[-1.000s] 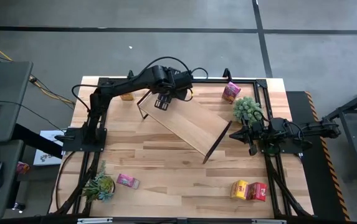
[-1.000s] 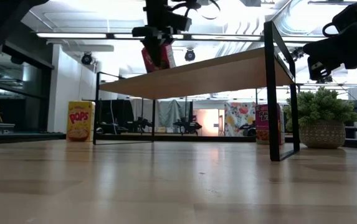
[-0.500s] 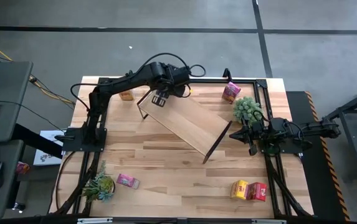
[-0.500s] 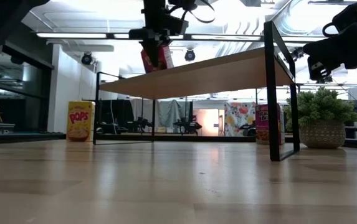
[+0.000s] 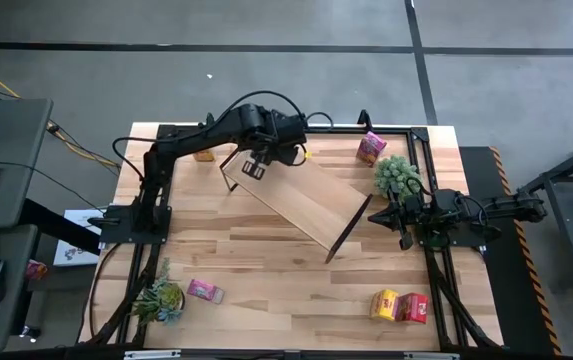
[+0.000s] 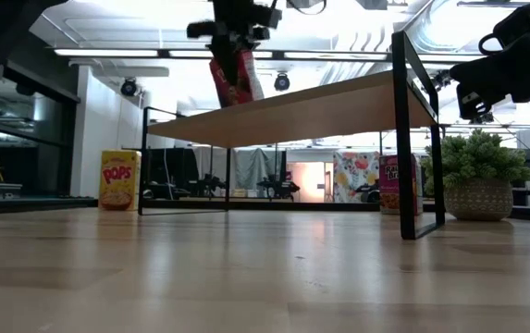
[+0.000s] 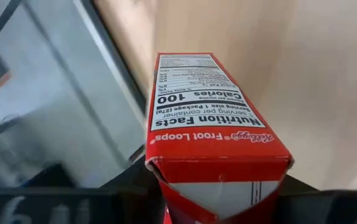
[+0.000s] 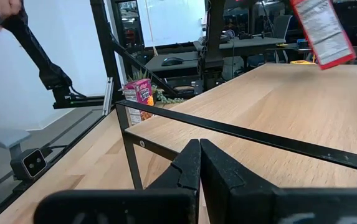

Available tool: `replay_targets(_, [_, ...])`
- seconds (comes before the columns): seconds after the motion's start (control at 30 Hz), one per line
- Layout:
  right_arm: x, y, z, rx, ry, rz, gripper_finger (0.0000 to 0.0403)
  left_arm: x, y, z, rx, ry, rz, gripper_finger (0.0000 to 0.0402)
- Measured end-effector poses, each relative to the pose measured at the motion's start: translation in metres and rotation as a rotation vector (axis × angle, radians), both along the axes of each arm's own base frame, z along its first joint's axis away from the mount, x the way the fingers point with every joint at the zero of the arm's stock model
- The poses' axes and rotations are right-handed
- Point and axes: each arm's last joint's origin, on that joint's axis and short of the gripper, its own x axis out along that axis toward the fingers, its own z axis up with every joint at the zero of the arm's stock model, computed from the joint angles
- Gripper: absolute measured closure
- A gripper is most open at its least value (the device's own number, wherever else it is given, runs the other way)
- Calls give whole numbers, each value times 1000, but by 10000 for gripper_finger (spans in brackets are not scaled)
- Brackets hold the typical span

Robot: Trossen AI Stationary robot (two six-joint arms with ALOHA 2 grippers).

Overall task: Stack cereal on shelf
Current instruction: Put the top red cereal box on the shelf

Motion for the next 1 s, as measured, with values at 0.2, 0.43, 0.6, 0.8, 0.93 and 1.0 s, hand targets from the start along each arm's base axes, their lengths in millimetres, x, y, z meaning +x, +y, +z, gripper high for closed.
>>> replay_targets(0.2, [0, 0, 0, 0, 0, 0, 402, 0, -6, 6, -118, -67, 28, 288])
replay_targets(0.43, [0, 0, 0, 0, 0, 0, 402, -2, 2, 5, -189, -96, 73, 286])
replay_targets(0.6, [0, 0, 0, 0, 0, 0, 402, -4, 8, 6, -187, -97, 89, 284])
replay_targets(0.8, [0, 0, 0, 0, 0, 0, 402, -6, 15, 6, -182, -98, 109, 283])
replay_targets(0.93, [0, 0, 0, 0, 0, 0, 402, -6, 16, 6, -183, -100, 116, 283])
replay_targets(1.0, [0, 0, 0, 0, 0, 0, 402, -6, 16, 6, -183, -102, 120, 283])
